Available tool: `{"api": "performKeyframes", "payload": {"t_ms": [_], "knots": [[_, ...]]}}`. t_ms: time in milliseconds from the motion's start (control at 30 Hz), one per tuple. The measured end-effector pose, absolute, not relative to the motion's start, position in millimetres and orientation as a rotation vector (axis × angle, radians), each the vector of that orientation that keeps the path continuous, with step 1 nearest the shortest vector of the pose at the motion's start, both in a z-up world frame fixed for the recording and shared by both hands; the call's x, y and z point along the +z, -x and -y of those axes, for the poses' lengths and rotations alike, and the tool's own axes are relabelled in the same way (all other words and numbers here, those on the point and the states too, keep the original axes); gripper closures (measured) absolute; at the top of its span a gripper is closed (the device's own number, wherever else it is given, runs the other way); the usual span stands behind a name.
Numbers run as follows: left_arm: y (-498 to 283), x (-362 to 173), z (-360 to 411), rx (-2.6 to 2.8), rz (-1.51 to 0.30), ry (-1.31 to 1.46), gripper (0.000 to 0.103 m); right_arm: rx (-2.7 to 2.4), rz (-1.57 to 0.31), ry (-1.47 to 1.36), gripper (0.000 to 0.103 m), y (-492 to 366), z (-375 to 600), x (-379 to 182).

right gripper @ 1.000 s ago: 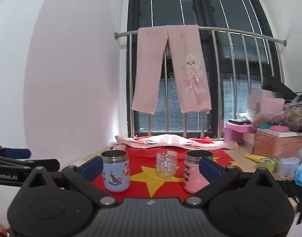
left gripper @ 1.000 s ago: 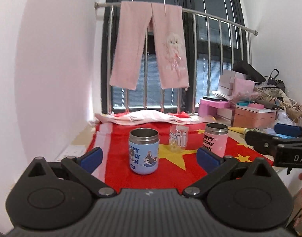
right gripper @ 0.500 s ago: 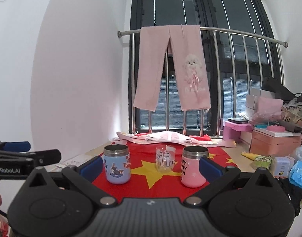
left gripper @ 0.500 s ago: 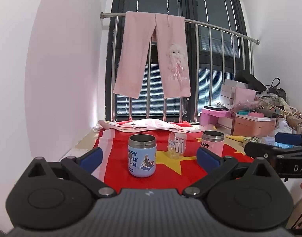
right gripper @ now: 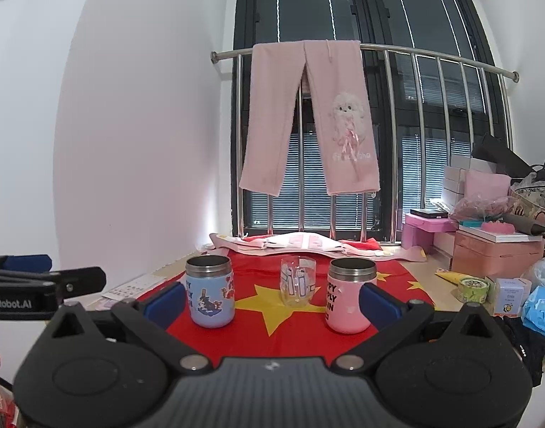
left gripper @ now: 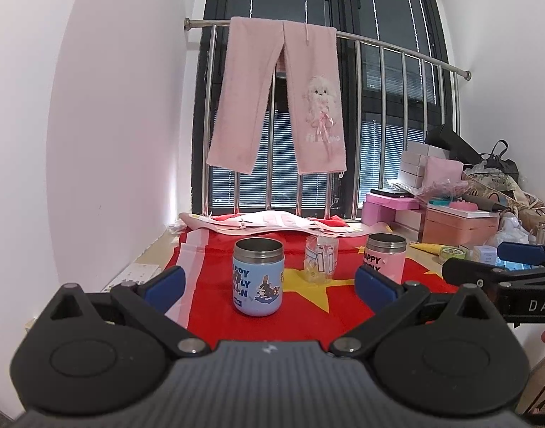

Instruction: Flip cup upright

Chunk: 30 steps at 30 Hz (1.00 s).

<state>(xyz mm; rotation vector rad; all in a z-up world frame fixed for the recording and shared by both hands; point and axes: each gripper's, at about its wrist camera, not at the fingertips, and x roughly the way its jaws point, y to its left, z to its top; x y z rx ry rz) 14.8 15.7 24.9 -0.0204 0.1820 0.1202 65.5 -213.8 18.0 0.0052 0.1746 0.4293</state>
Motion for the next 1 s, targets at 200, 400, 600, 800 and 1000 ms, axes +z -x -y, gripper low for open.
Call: {"api": "performKeyframes", "payload": {"t_ms": [200, 400, 600, 800, 1000], "knots": [[-14.0, 24.9, -15.1, 0.119, -0.182, 0.02, 0.0, 0.429, -0.176, -0.004, 0.0, -65.8, 214.0, 17.6], [-12.5, 24.4, -14.1, 0.114, -0.184, 0.019, 0.0, 0.428, -0.177, -0.004, 0.0, -66.4, 213.9, 16.4], [-13.1, 24.0, -13.6, 0.121, -0.189, 0.018, 0.0, 0.428, -0.179, -0.002, 0.0, -66.7, 213.7, 15.9], [-12.5, 24.1, -13.9, 0.129, -0.188, 0.021, 0.0, 0.428, -0.179, -0.002, 0.0, -66.8, 214.3, 15.5], [-11.4, 24.1, -14.6, 0.119, -0.185, 0.029, 0.0, 0.429, -0.18, 0.0, 0.0, -66.4, 213.0, 15.0]]}}
